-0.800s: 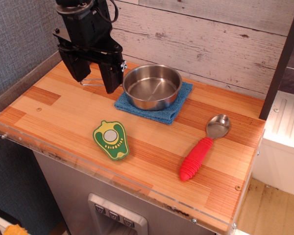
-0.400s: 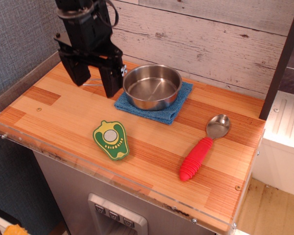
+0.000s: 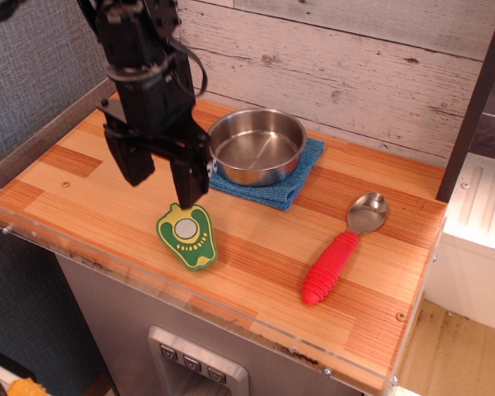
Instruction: Put the pepper inside the pan.
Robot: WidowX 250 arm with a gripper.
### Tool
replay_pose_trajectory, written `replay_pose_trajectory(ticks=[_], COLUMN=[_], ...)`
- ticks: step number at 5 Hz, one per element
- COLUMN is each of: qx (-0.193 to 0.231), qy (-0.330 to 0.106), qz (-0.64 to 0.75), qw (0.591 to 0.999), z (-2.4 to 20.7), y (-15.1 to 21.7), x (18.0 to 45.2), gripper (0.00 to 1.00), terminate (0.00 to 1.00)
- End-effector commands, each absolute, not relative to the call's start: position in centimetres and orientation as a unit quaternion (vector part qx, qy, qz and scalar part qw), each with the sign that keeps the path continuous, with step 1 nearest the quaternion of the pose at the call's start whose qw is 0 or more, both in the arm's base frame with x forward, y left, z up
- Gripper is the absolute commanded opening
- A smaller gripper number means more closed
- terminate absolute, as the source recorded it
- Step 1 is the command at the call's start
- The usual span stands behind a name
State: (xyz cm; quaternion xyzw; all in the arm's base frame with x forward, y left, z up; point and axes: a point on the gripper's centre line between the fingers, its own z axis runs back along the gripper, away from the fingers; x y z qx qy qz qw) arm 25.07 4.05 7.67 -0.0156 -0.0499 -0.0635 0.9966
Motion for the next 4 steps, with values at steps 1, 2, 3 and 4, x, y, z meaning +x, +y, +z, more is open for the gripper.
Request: replay_pose_trajectory(ticks=[1, 2, 3, 4], qx=[0.011, 0.027, 0.034, 0.041], qy=[-0.040, -0.038, -0.049, -0.066], qz=[-0.041, -0.030, -0.013, 0.002], qw=[0.998, 0.998, 0.998, 0.997], z=[5.2, 4.2, 3.5, 3.2], y=[4.8, 4.7, 4.4, 4.1], x=[24.1, 24.7, 25.2, 25.8], gripper=[1.00, 1.00, 1.00, 1.00], terminate=[0.00, 0.00, 0.00, 0.00])
